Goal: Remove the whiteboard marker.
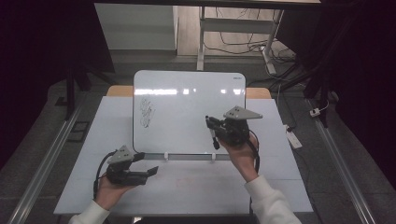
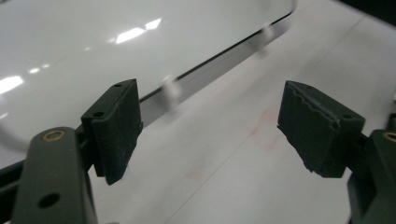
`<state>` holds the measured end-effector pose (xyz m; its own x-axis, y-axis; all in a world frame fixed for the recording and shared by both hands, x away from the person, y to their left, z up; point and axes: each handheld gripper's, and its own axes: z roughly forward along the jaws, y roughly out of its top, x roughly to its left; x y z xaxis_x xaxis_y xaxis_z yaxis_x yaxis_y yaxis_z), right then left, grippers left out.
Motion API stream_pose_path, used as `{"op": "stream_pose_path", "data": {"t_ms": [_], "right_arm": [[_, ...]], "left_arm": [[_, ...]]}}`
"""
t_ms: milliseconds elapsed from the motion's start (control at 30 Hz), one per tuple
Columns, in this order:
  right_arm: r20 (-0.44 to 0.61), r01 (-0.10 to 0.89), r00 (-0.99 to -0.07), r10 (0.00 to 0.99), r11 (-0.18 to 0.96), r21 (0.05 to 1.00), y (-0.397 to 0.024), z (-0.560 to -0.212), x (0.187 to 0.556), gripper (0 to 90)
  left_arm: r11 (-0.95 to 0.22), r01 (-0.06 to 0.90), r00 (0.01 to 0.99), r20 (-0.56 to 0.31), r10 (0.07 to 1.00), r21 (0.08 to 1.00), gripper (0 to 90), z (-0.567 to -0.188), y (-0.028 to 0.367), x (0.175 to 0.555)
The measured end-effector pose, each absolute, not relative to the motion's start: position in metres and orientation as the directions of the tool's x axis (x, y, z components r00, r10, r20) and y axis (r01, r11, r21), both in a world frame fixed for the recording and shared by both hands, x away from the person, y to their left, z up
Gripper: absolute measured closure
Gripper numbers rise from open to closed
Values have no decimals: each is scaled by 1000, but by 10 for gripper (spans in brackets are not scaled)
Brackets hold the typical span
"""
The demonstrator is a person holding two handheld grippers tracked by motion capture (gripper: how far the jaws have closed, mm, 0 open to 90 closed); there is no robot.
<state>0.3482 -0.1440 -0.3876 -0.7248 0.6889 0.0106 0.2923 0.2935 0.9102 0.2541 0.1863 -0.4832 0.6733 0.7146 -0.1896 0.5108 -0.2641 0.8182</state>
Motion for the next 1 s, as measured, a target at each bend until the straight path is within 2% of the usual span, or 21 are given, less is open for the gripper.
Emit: {"op": "stream_pose_path", "data": {"t_ms": [200,467,700,933,1000], "right_arm": [[24,271,-795,607,320,908,-126,-400,326,804],[53,266,-833,551,315,911,-115,-414,316,803],[21,233,-853,521,346,909,-102,-422,308,803],[-25,188,-865,501,371,910,-93,-422,300,803],[-48,164,-869,493,378,911,-89,-421,296,803]], "left_arm": [[-257,498,714,-224,663,828,248,-471,153,268],[-253,505,763,-289,578,826,291,-469,107,282],[-246,536,768,-345,539,808,447,-474,93,291],[-271,552,770,-358,527,789,569,-480,90,293],[-275,554,771,-359,526,786,655,-482,89,294]]}}
